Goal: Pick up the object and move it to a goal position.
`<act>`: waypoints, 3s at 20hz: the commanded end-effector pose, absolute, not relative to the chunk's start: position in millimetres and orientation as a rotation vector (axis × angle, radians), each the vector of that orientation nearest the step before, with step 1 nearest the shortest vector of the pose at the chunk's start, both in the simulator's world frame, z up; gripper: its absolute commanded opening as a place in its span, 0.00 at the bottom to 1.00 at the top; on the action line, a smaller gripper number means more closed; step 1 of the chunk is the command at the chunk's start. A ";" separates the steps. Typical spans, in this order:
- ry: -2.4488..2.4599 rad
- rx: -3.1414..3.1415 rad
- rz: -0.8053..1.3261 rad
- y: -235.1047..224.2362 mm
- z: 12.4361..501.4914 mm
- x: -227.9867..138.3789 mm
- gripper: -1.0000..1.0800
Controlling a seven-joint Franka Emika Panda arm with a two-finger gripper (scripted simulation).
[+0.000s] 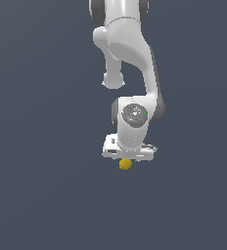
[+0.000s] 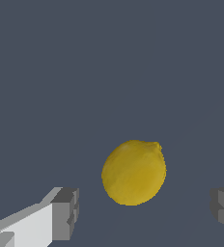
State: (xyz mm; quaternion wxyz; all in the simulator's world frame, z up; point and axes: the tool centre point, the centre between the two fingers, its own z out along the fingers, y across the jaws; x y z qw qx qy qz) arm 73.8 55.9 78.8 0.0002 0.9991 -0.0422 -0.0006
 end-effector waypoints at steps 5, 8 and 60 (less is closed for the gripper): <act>-0.134 3.138 -0.001 55.7 65.2 73.8 0.96; -0.135 3.139 0.000 55.8 48.3 73.5 0.96; 0.731 3.105 0.285 189.2 317.0 147.1 0.00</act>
